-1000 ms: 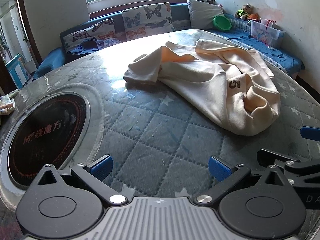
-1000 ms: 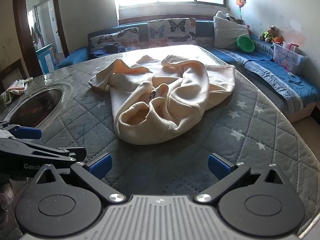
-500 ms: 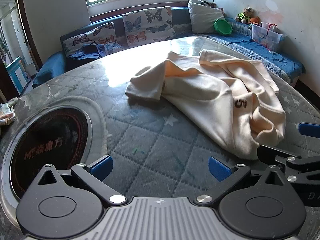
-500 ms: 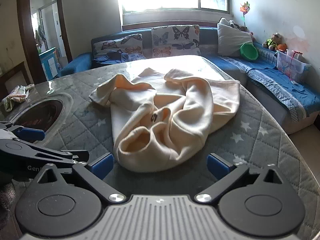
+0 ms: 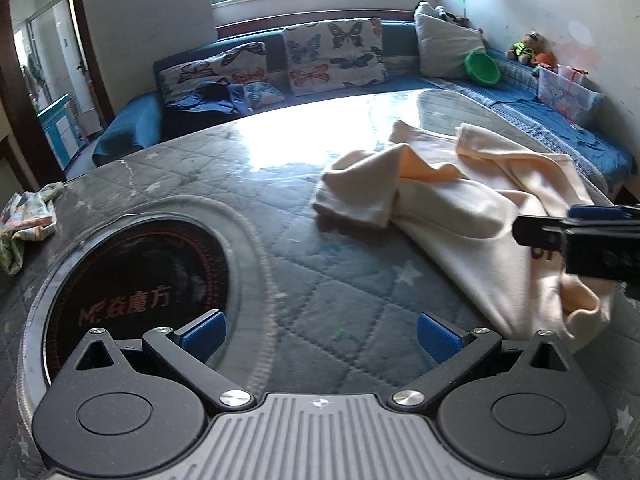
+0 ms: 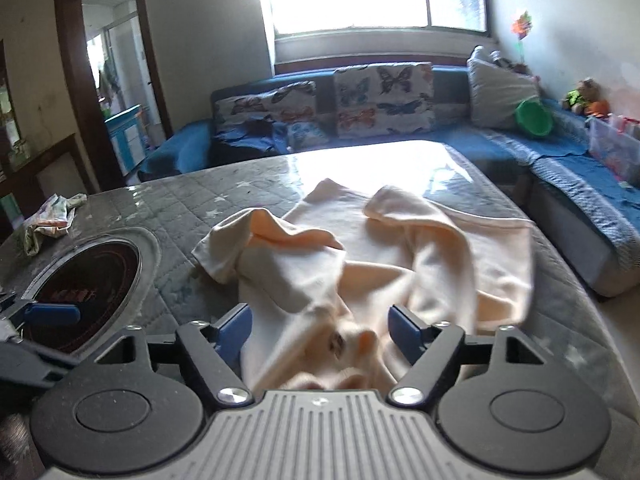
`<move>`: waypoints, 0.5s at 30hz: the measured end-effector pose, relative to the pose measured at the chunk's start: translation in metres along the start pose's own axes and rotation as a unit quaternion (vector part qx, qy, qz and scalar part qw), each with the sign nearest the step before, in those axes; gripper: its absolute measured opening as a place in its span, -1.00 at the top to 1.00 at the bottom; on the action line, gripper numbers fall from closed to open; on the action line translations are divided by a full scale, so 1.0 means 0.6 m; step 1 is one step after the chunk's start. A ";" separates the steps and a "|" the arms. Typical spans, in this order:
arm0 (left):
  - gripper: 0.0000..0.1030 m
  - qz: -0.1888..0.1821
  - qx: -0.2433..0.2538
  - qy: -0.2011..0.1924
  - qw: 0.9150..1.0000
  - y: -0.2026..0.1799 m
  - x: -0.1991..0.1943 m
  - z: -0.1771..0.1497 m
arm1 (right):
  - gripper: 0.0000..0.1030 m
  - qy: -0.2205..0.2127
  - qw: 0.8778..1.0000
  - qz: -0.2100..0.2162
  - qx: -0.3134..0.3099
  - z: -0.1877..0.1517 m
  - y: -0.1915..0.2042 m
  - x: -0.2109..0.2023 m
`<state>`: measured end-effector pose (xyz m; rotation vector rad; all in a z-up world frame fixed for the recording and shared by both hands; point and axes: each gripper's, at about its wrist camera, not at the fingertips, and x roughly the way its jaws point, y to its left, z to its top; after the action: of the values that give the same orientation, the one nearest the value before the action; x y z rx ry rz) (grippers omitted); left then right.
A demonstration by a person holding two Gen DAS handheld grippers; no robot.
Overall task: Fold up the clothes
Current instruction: 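Grasp the sweatshirt fabric with the right gripper and lift it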
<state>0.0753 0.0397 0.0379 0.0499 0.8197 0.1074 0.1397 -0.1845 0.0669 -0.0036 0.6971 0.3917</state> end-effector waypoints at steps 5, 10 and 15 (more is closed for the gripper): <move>-1.00 0.011 -0.017 0.003 1.000 0.031 0.000 -0.002 | -0.12 0.029 1.000 0.003 0.010 0.013 -0.003 0.059; -1.00 0.024 -0.032 0.005 0.999 0.061 -0.002 -0.008 | 0.54 0.043 0.999 0.010 0.015 0.007 0.000 0.086; -1.00 0.033 -0.054 -0.001 0.998 0.094 -0.010 -0.007 | 0.81 0.025 0.999 0.034 -0.027 -0.003 0.042 0.065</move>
<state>0.0640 0.0951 0.0442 -0.0258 0.8101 0.2132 0.1571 -0.1479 0.0442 -0.0401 0.7377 0.4773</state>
